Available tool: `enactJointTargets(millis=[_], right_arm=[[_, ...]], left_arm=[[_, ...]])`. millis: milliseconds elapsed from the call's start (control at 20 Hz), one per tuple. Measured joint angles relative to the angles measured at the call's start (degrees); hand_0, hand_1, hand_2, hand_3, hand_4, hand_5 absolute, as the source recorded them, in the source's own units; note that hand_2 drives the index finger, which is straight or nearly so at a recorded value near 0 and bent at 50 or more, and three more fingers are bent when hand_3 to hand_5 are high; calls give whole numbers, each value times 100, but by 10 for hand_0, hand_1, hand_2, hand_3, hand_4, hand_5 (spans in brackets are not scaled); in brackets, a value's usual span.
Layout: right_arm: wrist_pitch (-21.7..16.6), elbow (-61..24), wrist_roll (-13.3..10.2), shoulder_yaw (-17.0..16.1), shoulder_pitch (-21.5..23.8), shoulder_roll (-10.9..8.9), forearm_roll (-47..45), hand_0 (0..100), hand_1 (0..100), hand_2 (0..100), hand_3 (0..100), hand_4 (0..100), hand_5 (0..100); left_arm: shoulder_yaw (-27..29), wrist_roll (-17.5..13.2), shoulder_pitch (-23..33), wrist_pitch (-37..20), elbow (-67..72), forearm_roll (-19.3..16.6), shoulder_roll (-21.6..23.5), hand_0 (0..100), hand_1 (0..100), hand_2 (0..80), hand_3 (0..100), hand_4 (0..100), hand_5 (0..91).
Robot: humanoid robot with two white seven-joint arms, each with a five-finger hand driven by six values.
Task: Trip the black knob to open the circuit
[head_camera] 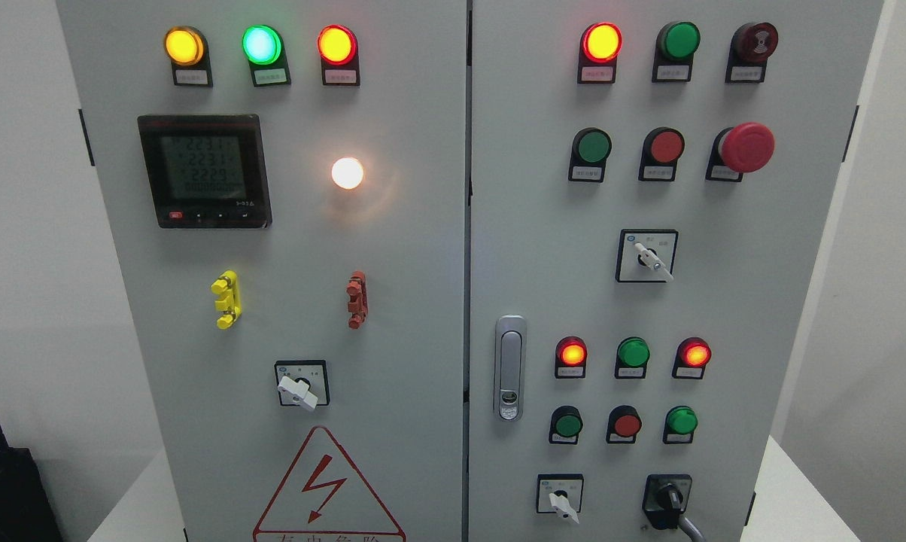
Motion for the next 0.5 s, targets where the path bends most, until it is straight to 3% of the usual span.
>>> enactJointTargets(millis=[501], right_arm=[[0, -2, -4, 150, 4, 0, -6, 0, 57, 16, 1000, 942, 883]], left_arm=[[0, 0, 0, 0, 0, 0, 0, 120, 389, 0, 0, 0, 0]])
